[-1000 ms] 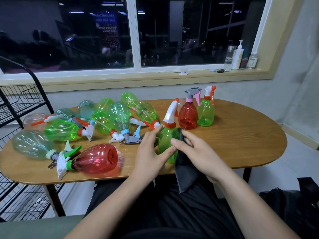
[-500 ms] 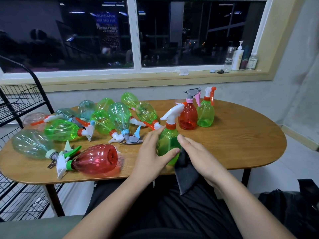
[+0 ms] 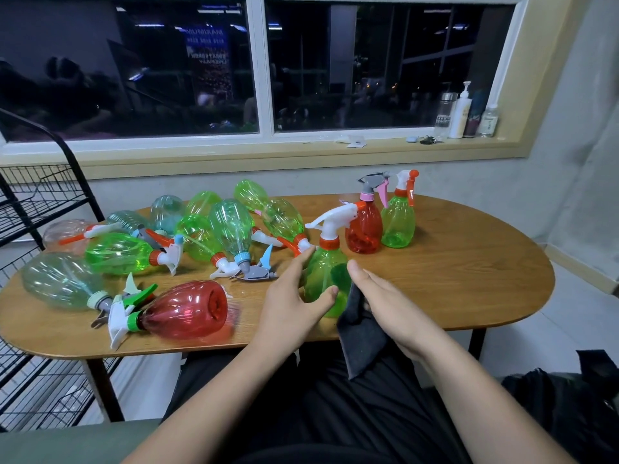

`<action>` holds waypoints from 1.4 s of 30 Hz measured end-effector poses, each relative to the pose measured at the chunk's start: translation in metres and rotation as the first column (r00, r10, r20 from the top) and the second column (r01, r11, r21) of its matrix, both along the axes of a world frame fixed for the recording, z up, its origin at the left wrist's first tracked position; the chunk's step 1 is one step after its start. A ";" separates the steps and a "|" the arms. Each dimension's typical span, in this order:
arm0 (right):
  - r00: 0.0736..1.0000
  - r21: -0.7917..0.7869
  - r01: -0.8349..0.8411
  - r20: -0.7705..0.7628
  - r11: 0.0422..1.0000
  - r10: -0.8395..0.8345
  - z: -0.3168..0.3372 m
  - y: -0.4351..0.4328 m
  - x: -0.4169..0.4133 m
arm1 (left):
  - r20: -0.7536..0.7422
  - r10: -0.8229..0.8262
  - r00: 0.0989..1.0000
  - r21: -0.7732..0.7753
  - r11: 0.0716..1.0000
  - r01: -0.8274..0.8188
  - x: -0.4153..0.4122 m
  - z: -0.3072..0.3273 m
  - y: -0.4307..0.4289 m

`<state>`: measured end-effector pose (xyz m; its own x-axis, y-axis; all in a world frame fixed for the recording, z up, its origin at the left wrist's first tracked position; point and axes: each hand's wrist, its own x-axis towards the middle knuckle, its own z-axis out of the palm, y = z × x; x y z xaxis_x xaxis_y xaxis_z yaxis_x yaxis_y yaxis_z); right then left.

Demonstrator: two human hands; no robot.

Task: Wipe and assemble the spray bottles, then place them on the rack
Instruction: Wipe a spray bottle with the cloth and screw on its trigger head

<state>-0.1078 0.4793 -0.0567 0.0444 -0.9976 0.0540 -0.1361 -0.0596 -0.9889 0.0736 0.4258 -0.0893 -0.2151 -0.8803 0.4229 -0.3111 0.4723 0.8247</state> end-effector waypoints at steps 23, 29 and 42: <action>0.987 -0.026 0.089 0.134 0.996 -0.085 -0.003 -0.001 -0.005 | -0.075 0.037 0.996 0.047 0.998 -0.033 -0.002 0.009 0.005; 0.935 -0.039 0.056 0.351 0.998 -0.039 0.001 0.012 -0.001 | -0.304 0.027 0.952 0.071 0.997 -0.005 -0.005 0.028 0.010; 0.713 -0.018 -0.177 0.686 0.984 0.141 0.013 0.021 0.004 | -0.346 0.047 0.937 -0.009 0.999 -0.054 -0.022 0.053 0.014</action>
